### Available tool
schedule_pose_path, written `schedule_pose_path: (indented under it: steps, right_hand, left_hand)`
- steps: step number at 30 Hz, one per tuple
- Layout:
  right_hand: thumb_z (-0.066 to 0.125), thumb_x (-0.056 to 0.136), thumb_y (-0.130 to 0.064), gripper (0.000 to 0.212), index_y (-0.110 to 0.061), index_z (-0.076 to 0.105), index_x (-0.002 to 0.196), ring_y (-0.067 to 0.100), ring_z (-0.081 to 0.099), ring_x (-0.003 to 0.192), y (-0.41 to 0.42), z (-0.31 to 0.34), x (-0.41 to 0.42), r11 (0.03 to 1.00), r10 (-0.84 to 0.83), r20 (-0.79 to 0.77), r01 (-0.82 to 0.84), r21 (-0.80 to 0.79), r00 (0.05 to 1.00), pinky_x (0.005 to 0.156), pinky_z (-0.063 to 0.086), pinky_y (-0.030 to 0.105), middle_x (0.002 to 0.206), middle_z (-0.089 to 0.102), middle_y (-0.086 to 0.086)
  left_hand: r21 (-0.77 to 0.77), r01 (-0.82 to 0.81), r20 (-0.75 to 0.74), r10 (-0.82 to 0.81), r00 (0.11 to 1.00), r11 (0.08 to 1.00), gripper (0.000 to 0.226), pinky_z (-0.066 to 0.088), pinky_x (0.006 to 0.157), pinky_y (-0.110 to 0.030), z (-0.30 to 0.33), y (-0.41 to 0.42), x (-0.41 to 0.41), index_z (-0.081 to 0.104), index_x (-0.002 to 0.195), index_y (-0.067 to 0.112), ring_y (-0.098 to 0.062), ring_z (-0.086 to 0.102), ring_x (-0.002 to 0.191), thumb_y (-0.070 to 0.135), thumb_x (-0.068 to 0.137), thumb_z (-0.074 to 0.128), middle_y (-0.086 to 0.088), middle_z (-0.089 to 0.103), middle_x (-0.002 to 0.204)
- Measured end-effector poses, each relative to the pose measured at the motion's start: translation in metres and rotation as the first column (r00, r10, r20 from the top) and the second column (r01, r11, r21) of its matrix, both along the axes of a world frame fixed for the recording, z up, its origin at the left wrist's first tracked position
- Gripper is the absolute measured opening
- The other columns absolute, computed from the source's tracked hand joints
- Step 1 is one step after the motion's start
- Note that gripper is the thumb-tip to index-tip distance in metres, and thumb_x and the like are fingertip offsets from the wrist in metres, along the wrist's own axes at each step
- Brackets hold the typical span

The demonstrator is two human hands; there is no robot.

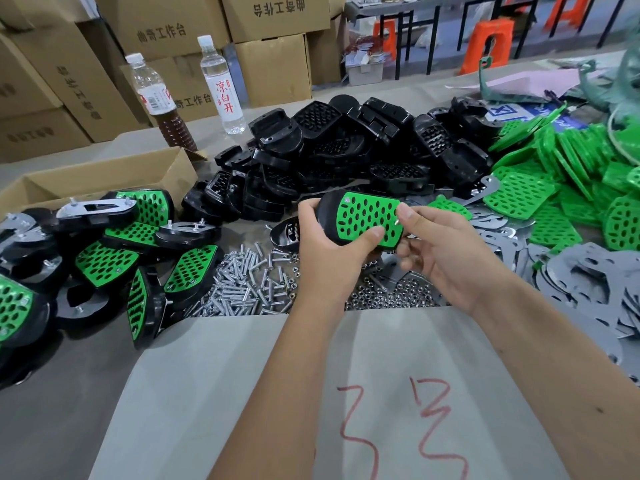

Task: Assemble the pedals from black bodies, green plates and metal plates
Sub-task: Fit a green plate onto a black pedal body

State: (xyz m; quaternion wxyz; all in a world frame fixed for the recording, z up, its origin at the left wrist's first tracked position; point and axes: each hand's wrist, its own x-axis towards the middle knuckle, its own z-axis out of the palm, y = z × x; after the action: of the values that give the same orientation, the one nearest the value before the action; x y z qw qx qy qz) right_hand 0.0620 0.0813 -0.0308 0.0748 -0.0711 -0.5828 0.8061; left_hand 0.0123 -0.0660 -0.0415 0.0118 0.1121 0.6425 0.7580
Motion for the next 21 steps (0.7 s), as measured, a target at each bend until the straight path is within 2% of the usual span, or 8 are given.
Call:
schedule_pose_path:
  steps: [3, 5, 9, 11, 15, 18, 21]
  right_hand:
    - [0.064, 0.095, -0.029, 0.038, 0.002, 0.069, 0.117, 0.007, 0.055, 0.058, 0.0005, -0.0005, 0.0000, 0.998, 0.060, -0.018, -0.060, 0.005, 0.998, 0.051, 0.051, 0.017, 0.081, 0.064, 0.005]
    - [0.065, 0.092, -0.032, 0.039, -0.001, 0.070, 0.116, 0.008, 0.055, 0.057, 0.0014, 0.0000, -0.0002, 0.996, 0.086, -0.002, -0.086, 0.024, 0.996, 0.051, 0.051, 0.016, 0.069, 0.061, 0.000]
    - [0.065, 0.095, -0.031, 0.022, -0.011, 0.072, 0.099, 0.009, 0.051, 0.048, 0.0019, -0.0001, 0.0010, 0.996, 0.068, 0.021, -0.069, 0.056, 0.997, 0.047, 0.048, 0.016, 0.058, 0.055, -0.001]
    - [0.065, 0.097, -0.030, 0.020, -0.012, 0.072, 0.098, 0.010, 0.050, 0.045, 0.0002, -0.0003, 0.0014, 0.995, 0.048, 0.019, -0.049, 0.085, 0.999, 0.045, 0.046, 0.017, 0.056, 0.054, 0.000]
    - [0.069, 0.088, -0.036, 0.028, -0.013, 0.073, 0.103, 0.011, 0.046, 0.043, -0.0003, -0.0013, -0.0001, 0.995, 0.038, 0.023, -0.040, 0.095, 0.999, 0.042, 0.043, 0.018, 0.055, 0.052, 0.001]
    - [0.069, 0.097, -0.024, 0.012, -0.013, 0.072, 0.097, 0.010, 0.041, 0.043, -0.0017, -0.0053, -0.0035, 0.993, -0.027, 0.022, 0.024, 0.113, 0.999, 0.037, 0.038, 0.018, 0.057, 0.051, 0.001]
    - [0.067, 0.100, -0.013, 0.016, -0.017, 0.073, 0.086, 0.007, 0.041, 0.044, -0.0007, -0.0080, -0.0055, 0.990, -0.080, -0.012, 0.081, 0.113, 0.997, 0.034, 0.036, 0.018, 0.064, 0.058, 0.001]
  left_hand:
    - [0.016, -0.060, -0.014, 0.061, 0.998, 0.998, 0.062, 0.063, 0.066, -0.031, -0.0003, 0.0008, 0.0000, 0.050, 0.116, 0.023, -0.012, 0.075, 0.094, -0.005, 0.075, 0.087, -0.001, 0.068, 0.108]
    - [0.038, -0.081, 0.002, 0.081, 0.997, 0.996, 0.062, 0.063, 0.062, -0.030, 0.0000, 0.0010, -0.0003, 0.050, 0.113, 0.025, -0.010, 0.075, 0.093, -0.008, 0.074, 0.086, -0.002, 0.067, 0.107]
    - [0.048, -0.076, 0.014, 0.076, 0.997, 0.996, 0.062, 0.063, 0.060, -0.032, 0.0002, 0.0010, -0.0003, 0.049, 0.113, 0.024, -0.017, 0.076, 0.094, -0.009, 0.074, 0.086, -0.006, 0.066, 0.109]
    - [0.048, -0.076, 0.012, 0.075, 0.997, 0.996, 0.063, 0.063, 0.059, -0.032, 0.0006, 0.0008, -0.0002, 0.049, 0.114, 0.022, -0.018, 0.076, 0.093, -0.010, 0.074, 0.085, -0.005, 0.066, 0.108]
    - [0.057, -0.074, 0.018, 0.073, 0.997, 0.996, 0.062, 0.062, 0.058, -0.031, 0.0012, 0.0005, 0.0003, 0.049, 0.113, 0.023, -0.015, 0.077, 0.091, -0.010, 0.075, 0.085, -0.003, 0.066, 0.107]
    - [0.036, -0.053, -0.017, 0.054, 0.998, 0.998, 0.062, 0.063, 0.059, -0.033, 0.0007, 0.0024, 0.0021, 0.048, 0.113, 0.024, -0.017, 0.077, 0.090, -0.006, 0.074, 0.086, 0.001, 0.068, 0.102]
    - [0.031, -0.043, -0.039, 0.044, 0.998, 0.999, 0.062, 0.065, 0.063, -0.037, 0.0005, 0.0053, 0.0049, 0.050, 0.113, 0.025, -0.016, 0.077, 0.090, 0.001, 0.071, 0.088, 0.010, 0.071, 0.096]
